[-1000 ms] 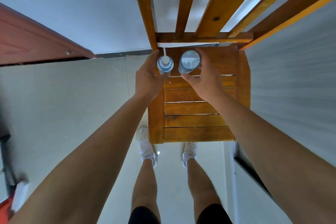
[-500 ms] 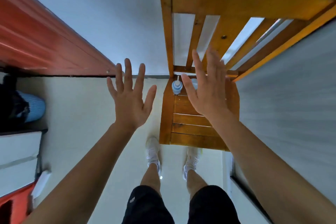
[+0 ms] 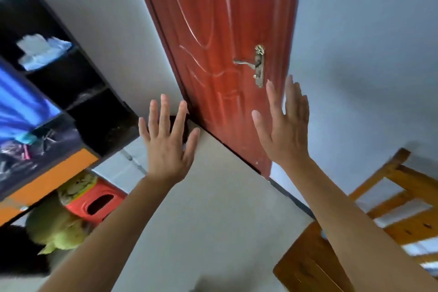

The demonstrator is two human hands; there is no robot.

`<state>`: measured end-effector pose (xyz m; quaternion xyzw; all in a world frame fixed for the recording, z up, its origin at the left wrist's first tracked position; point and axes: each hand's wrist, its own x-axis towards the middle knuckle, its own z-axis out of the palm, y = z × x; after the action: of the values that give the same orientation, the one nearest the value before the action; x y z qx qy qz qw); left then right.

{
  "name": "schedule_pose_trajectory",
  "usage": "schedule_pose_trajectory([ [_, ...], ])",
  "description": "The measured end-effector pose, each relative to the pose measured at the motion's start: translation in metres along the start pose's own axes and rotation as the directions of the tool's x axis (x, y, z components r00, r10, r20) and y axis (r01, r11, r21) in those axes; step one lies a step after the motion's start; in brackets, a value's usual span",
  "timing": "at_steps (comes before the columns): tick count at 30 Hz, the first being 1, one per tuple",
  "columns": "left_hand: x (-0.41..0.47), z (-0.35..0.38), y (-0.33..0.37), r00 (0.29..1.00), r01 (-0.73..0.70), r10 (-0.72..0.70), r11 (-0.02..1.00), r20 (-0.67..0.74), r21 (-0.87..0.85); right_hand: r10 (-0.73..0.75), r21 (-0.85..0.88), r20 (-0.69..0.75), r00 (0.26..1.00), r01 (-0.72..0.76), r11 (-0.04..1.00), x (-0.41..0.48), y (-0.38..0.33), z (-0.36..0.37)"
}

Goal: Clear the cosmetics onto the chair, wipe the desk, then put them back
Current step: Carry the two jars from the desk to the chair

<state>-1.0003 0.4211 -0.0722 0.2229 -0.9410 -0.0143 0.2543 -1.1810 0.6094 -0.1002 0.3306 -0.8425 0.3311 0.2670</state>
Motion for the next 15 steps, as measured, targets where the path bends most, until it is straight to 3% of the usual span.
schedule_pose_trajectory([
  [3, -0.002, -0.044, -0.091, 0.995, 0.077, -0.071, 0.993, -0.066, 0.09, -0.158, 0.038, -0.032, 0.987, 0.159, 0.986, 0.037, -0.085, 0.037],
  [10, -0.05, -0.118, -0.325, 0.942, 0.322, -0.289, 0.924, -0.174, 0.209, -0.33, 0.22, 0.098, 0.939, 0.303, 0.927, 0.062, -0.322, 0.17],
  [15, -0.091, -0.145, -0.439, 0.848, 0.525, -0.493, 0.83, -0.192, 0.189, -0.475, 0.372, 0.214, 0.854, 0.378, 0.848, 0.046, -0.453, 0.251],
])
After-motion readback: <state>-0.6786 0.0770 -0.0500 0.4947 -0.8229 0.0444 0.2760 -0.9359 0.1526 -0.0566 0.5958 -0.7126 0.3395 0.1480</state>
